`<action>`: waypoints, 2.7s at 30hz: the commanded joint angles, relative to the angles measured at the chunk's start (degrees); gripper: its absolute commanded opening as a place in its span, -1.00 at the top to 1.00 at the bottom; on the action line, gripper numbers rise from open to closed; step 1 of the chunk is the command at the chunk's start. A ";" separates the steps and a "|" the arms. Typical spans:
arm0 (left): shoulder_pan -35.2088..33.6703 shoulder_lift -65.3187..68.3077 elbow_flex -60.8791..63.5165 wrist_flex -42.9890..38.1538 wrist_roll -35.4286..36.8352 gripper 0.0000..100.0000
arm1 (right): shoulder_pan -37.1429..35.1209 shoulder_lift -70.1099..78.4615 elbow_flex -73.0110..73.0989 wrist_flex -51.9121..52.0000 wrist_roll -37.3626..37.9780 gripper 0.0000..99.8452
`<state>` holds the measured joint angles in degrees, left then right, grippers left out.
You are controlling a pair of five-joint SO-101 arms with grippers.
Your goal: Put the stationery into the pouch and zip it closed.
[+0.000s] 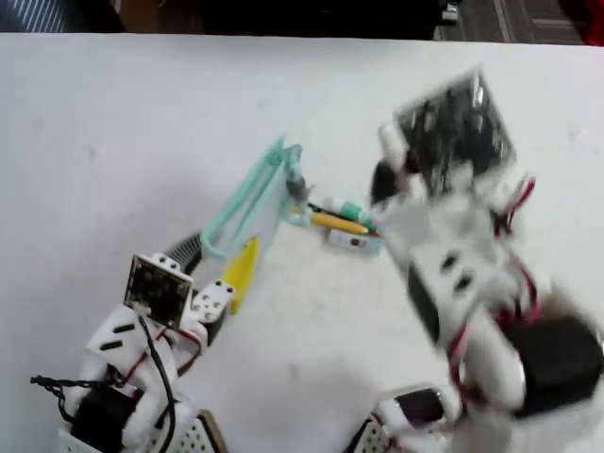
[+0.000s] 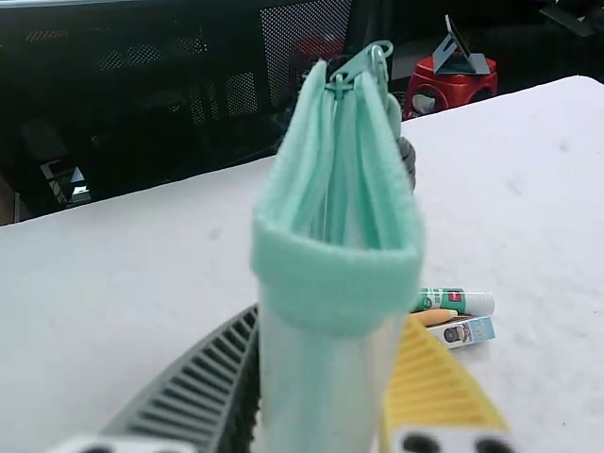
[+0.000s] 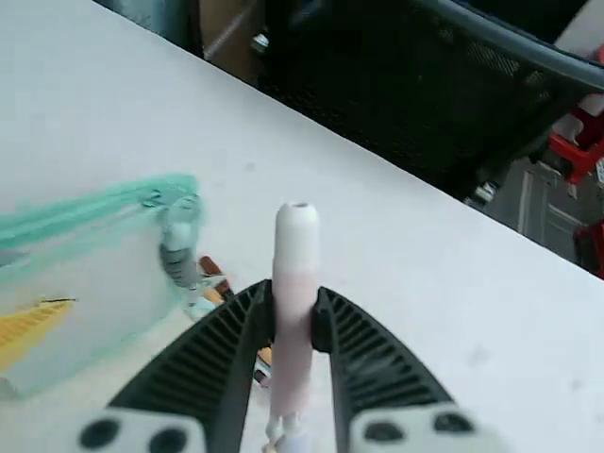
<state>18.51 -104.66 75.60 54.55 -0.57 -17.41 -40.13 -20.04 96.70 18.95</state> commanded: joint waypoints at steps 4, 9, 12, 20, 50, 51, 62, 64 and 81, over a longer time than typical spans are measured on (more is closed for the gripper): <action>0.75 0.13 -0.53 0.26 0.53 0.64 | -9.01 -5.67 2.99 -5.23 -5.45 0.97; 0.75 0.13 -0.44 0.26 0.53 0.64 | -9.63 -6.11 2.55 -9.19 -9.93 0.97; 0.75 0.13 -0.44 0.26 0.53 0.64 | -9.54 -6.11 2.46 -12.53 -13.45 0.97; 0.75 0.13 -0.44 0.26 0.53 0.64 | -9.54 -10.59 2.46 -21.05 -15.03 0.97; 0.92 0.13 1.67 -2.55 0.53 0.64 | -21.23 6.46 2.46 -37.32 -23.82 0.96; 0.84 0.13 1.67 -2.55 0.53 0.64 | -21.14 5.49 2.46 -37.05 -23.82 0.96; 0.75 0.13 1.67 -2.55 0.35 0.64 | 1.10 -2.59 11.60 -12.97 2.20 0.96; 0.75 0.13 1.58 -2.64 0.18 0.64 | 4.53 -2.59 20.92 -13.41 10.02 0.96; -6.64 0.13 1.23 -3.87 0.44 0.65 | 6.02 -2.07 73.41 -40.48 42.46 0.95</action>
<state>13.58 -104.66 77.36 52.53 -0.57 -11.60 -41.54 49.76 62.24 58.95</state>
